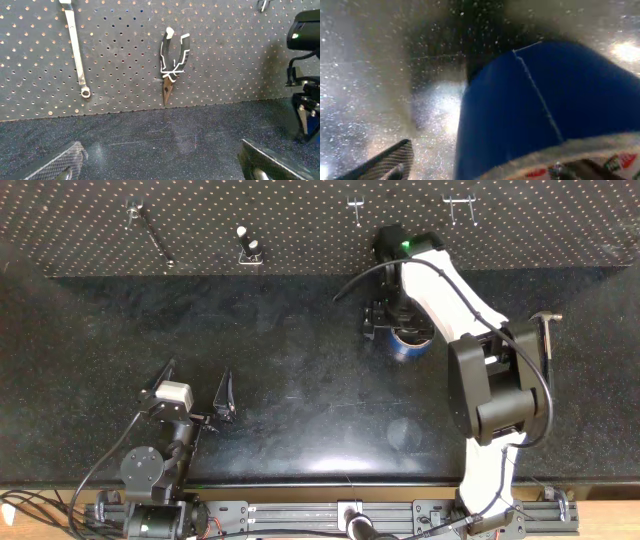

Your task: Place Tools Onto Pegboard

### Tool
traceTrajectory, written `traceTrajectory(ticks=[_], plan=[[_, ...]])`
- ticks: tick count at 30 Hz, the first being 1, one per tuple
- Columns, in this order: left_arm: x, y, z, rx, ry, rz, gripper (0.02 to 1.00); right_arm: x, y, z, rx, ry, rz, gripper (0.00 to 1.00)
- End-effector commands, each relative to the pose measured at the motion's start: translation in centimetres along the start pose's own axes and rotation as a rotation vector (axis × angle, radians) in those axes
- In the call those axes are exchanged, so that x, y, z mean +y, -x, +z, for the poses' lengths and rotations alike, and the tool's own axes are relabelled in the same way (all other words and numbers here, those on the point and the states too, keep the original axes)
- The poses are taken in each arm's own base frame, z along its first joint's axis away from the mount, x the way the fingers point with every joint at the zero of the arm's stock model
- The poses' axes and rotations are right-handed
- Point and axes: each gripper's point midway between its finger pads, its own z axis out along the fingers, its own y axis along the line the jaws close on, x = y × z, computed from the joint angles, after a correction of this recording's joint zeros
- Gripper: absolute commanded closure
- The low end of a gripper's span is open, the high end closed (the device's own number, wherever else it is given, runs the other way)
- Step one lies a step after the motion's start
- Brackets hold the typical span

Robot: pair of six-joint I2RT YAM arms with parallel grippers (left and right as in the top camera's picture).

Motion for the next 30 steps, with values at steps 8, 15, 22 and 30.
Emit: traceTrajectory(ticks=[8, 15, 22, 30], plan=[[-0.4, 0.0, -0.1, -0.003, -0.025, 0.013, 0.023, 0.1, 0.2, 0.3, 0.000, -0.024, 0.000, 0.757], [-0.4, 0.0, -0.1, -0.003, -0.025, 0.013, 0.023, 0.3, 0.1, 0.2, -0.001, -0.024, -0.003, 0.923], [-0.4, 0.0, -0.1, -0.003, -0.025, 0.013, 0.023, 2.5, 0.6, -6.1, -0.247, 0.020, -0.002, 0.923], [-0.4, 0.0, -0.1, -0.003, -0.025, 0.013, 0.023, 3.9, -2.7, -13.8, -0.820, 0.352, -0.025, 0.923]])
